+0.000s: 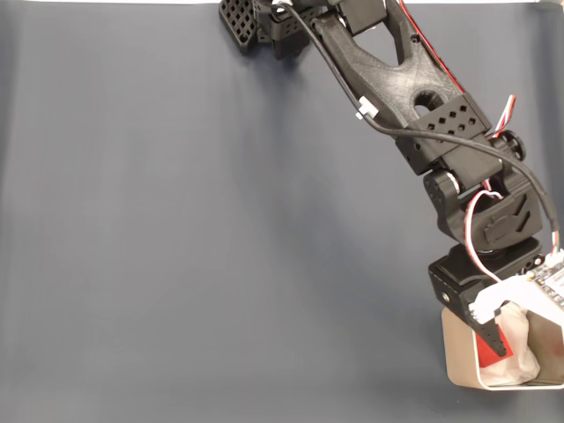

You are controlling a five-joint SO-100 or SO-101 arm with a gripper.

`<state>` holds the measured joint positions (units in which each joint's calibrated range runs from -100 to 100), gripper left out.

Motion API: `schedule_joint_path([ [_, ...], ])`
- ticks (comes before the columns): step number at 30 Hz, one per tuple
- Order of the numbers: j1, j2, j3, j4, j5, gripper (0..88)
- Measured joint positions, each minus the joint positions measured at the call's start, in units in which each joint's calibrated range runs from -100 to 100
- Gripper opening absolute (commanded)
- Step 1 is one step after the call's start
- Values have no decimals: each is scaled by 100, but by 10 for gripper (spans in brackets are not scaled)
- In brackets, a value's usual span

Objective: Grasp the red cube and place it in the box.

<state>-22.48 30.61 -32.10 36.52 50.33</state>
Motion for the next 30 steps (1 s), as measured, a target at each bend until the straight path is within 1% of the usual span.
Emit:
schedule_joint_path([
  [7, 15, 0, 0, 0, 49, 461],
  [24, 15, 0, 0, 0, 68, 454],
  [27, 15, 0, 0, 0, 68, 422],
  [29, 15, 0, 0, 0, 68, 364],
  [30, 15, 0, 0, 0, 68, 311],
])
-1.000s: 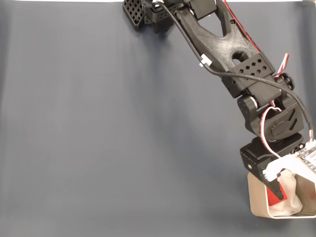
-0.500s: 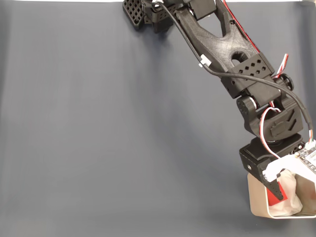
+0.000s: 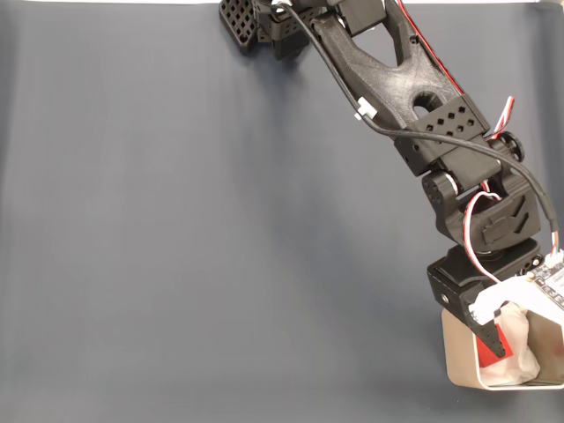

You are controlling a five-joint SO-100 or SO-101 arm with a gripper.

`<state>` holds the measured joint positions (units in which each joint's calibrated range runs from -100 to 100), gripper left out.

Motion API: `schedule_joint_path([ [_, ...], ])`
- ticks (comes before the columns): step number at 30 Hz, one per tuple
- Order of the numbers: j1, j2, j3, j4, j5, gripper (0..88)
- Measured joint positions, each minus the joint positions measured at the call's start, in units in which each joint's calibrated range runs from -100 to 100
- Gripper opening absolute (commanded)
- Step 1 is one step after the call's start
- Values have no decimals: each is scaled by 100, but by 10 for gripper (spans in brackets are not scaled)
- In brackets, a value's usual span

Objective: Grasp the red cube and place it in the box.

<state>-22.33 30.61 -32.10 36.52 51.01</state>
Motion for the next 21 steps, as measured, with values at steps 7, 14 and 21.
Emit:
schedule_joint_path([
  [7, 67, -78, 0, -111, -5, 0],
  [14, 371, -868, 488, -111, -181, 0],
  [21, 927, -2267, 1745, -175, -361, 0],
])
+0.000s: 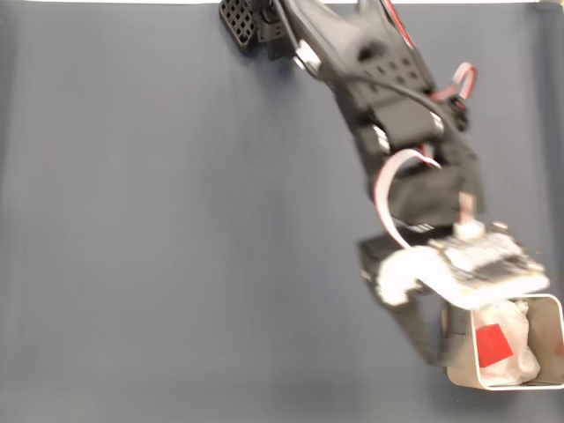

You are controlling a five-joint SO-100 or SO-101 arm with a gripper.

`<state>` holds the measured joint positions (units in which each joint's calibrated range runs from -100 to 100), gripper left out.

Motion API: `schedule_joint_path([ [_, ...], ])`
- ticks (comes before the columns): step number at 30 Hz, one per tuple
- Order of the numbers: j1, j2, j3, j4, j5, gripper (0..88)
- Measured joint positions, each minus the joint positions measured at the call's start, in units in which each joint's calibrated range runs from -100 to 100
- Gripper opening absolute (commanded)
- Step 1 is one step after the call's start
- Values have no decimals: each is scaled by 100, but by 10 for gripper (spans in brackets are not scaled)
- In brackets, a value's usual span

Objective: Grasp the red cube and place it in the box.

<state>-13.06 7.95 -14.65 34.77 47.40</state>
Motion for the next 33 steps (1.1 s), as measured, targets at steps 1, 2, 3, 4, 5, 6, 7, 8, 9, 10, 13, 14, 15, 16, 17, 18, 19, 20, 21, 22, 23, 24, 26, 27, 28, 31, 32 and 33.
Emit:
schedule_joint_path([
  [1, 96, -243, 262, 0, -29, 0],
  [2, 185, -512, 524, 0, -49, 0],
  [3, 282, -782, 832, -32, -59, 0],
  [4, 371, -1077, 1157, -64, -68, 0],
  [5, 453, -1381, 1510, -88, -88, 0],
  [6, 534, -1693, 1844, -103, -103, 0],
  [7, 608, -2006, 2188, -119, -112, 0],
  [8, 675, -2319, 2532, -127, -122, 0],
  [9, 720, -2649, 2902, -127, -132, 0],
  [10, 764, -2961, 3273, -127, -132, 0],
  [13, 831, -3899, 4376, -127, -132, 0],
  [14, 861, -4195, 4747, -159, -132, 0],
  [15, 883, -4481, 5118, -191, -132, 0],
  [16, 912, -4750, 5470, -215, -132, 0],
  [17, 935, -5020, 5814, -247, -132, 0],
  [18, 957, -5271, 6166, -294, -132, 0],
  [19, 964, -5532, 6519, -350, -132, 0],
  [20, 972, -5801, 6881, -390, -127, 0],
  [21, 964, -6088, 7224, -414, -117, 0],
  [22, 957, -6383, 7595, -422, -103, 0],
  [23, 957, -6678, 7939, -422, -93, 0],
  [24, 957, -6965, 8282, -430, -83, 0],
  [26, 964, -7555, 8969, -422, -59, 0],
  [27, 964, -7877, 9295, -382, -44, 0],
  [28, 964, -8189, 9629, -318, -34, 0],
  [31, 957, -9101, 10524, -48, -5, 0],
  [32, 964, -9353, 10769, 64, -15, 0],
  [33, 964, -9579, 10976, 183, -34, 0],
])
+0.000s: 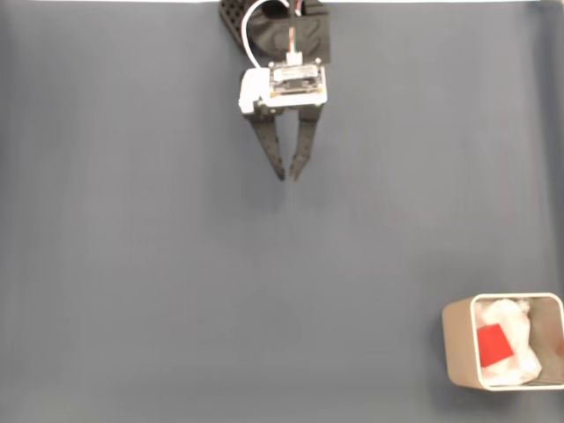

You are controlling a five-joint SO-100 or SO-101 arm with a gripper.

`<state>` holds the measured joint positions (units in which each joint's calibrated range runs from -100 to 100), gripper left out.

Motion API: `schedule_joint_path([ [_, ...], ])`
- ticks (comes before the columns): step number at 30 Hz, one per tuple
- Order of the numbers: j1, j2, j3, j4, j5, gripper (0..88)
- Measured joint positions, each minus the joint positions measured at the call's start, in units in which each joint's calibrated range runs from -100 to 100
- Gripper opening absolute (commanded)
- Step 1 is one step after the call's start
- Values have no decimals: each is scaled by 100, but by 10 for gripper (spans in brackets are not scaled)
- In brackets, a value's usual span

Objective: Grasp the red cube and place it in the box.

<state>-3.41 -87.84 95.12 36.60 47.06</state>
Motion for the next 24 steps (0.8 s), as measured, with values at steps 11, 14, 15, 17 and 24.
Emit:
schedule_joint_path([
  [11, 59, -1138, 425, 2649, 10, 0],
  [14, 74, -1146, 425, 3373, 103, 0],
  [15, 82, -1146, 425, 3484, 112, 0],
  [17, 126, -1207, 425, 3707, 112, 0],
  [24, 237, -1216, 425, 3803, 117, 24],
])
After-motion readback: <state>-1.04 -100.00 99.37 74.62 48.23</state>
